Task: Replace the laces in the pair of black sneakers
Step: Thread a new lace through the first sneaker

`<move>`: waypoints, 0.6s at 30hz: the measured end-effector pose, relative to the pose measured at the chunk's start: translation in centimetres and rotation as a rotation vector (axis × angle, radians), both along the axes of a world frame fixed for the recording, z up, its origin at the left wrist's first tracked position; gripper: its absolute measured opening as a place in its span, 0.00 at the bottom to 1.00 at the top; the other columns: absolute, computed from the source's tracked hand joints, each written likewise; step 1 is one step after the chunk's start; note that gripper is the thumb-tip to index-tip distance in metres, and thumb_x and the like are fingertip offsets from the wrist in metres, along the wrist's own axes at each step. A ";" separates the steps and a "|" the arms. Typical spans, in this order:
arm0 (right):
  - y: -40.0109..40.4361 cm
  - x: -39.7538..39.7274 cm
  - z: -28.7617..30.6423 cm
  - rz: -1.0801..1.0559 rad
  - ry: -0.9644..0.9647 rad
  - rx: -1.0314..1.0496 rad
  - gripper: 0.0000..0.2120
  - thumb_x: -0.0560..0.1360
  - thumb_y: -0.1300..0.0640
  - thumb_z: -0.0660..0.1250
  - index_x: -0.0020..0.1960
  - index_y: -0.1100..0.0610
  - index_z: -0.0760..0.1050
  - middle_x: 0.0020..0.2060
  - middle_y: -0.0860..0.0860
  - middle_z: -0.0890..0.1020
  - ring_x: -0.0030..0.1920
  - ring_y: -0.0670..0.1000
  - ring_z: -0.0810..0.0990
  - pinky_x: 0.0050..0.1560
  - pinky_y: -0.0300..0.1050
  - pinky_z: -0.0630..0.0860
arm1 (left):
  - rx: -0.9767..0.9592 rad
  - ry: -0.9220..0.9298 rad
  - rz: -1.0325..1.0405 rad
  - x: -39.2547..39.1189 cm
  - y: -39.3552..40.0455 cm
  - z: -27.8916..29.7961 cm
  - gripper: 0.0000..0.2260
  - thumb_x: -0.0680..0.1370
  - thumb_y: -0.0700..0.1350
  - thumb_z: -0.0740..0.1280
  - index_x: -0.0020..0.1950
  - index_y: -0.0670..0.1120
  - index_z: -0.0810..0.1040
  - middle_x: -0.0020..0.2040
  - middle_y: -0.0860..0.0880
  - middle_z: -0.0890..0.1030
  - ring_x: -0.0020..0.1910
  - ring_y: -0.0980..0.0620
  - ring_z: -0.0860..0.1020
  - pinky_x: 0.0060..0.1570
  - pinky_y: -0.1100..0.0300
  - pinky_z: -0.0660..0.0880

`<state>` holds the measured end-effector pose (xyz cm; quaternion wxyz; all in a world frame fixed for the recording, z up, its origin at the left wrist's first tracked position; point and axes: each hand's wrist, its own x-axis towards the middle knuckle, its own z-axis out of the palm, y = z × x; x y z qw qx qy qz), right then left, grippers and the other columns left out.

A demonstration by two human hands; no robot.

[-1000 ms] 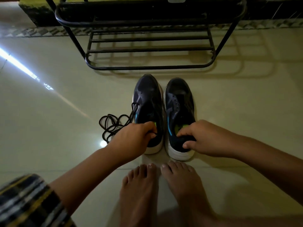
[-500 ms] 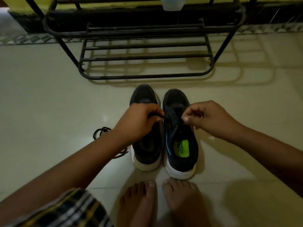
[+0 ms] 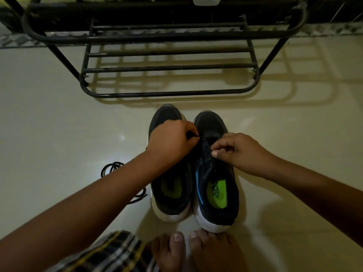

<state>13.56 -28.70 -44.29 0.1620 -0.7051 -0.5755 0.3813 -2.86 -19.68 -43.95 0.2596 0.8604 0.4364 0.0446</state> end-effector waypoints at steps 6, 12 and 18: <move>0.1 -0.3 -0.1 0.008 0.000 0.034 0.05 0.74 0.57 0.69 0.48 0.55 0.82 0.41 0.51 0.77 0.39 0.47 0.76 0.43 0.39 0.71 | -0.098 -0.011 -0.008 0.5 0.3 -0.2 0.05 0.74 0.49 0.69 0.47 0.52 0.84 0.44 0.54 0.84 0.43 0.55 0.80 0.41 0.62 0.72; 0.3 -0.8 -0.1 0.014 0.009 0.079 0.04 0.73 0.60 0.69 0.47 0.59 0.81 0.35 0.45 0.72 0.35 0.42 0.72 0.36 0.27 0.65 | -0.071 0.018 -0.009 1.3 0.1 -0.1 0.06 0.75 0.48 0.68 0.47 0.51 0.83 0.45 0.52 0.84 0.43 0.53 0.80 0.44 0.58 0.77; 0.1 -0.7 -0.2 -0.027 0.055 0.077 0.06 0.73 0.60 0.70 0.50 0.58 0.82 0.37 0.45 0.73 0.35 0.42 0.73 0.38 0.26 0.65 | -0.104 -0.005 -0.021 0.4 0.1 -0.3 0.07 0.76 0.48 0.67 0.52 0.55 0.83 0.50 0.53 0.82 0.49 0.54 0.79 0.46 0.63 0.72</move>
